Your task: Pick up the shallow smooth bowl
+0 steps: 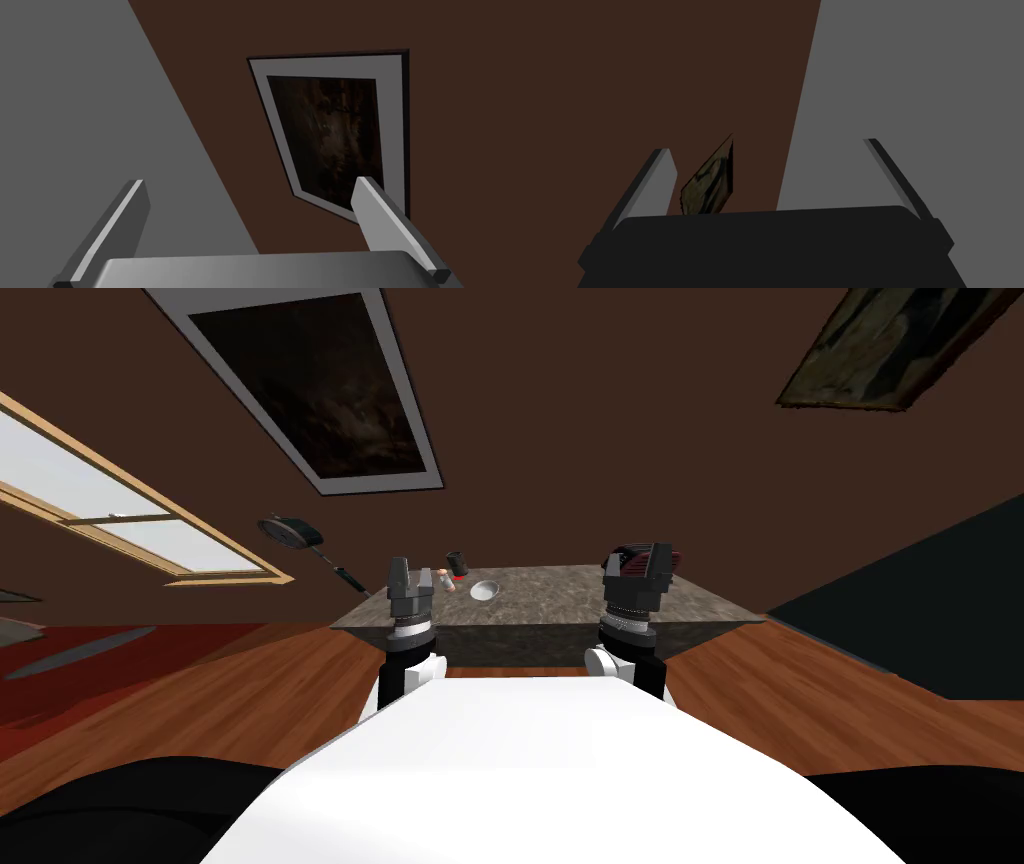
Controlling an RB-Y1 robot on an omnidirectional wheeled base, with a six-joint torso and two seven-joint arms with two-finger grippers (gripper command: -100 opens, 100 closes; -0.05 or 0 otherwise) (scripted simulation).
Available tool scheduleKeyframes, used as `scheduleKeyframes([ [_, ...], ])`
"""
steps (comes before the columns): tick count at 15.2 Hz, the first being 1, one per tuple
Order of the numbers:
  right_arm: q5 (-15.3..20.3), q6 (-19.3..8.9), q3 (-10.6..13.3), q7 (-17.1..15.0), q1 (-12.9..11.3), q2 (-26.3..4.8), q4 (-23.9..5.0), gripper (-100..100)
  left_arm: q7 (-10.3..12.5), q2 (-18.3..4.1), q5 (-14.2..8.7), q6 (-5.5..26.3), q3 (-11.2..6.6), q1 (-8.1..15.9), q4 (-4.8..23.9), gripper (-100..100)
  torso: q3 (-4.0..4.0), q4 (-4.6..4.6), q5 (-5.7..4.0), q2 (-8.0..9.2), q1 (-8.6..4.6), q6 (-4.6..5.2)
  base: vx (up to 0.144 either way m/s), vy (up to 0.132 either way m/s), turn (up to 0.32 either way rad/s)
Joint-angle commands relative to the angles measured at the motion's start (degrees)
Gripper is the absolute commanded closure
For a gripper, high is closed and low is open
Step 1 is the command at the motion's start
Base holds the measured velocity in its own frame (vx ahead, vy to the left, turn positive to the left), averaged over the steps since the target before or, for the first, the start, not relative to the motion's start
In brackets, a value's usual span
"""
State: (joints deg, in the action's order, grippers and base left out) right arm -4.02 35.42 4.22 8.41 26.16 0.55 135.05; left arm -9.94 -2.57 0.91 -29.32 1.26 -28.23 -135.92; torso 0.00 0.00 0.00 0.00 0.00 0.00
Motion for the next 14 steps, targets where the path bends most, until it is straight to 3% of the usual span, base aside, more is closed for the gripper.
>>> scheduleKeyframes([
  [1,0.0,0.0,0.0,0.0,0.0,0.0,0.0,0,0.2,-2.0,-0.2,1.8,-0.23,0.3,0.3,-100,0.0,0.0,0.0,0.0,0.0,0.0,-0.002,0.006,-0.078],
  [6,0.0,0.0,0.0,0.0,0.0,0.0,0.0,0,0.9,-5.3,-0.7,7.7,-1.04,1.5,1.5,-100,0.01,0.0,0.03,0.02,0.15,0.02,-0.007,0.031,-0.121],
  [14,0.0,0.0,0.0,0.0,0.0,0.0,0.0,0,1.8,-7.7,-1.3,15.2,-1.97,2.8,2.8,-100,0.0,0.0,0.02,0.0,0.11,0.02,-0.005,0.028,-0.101],
])
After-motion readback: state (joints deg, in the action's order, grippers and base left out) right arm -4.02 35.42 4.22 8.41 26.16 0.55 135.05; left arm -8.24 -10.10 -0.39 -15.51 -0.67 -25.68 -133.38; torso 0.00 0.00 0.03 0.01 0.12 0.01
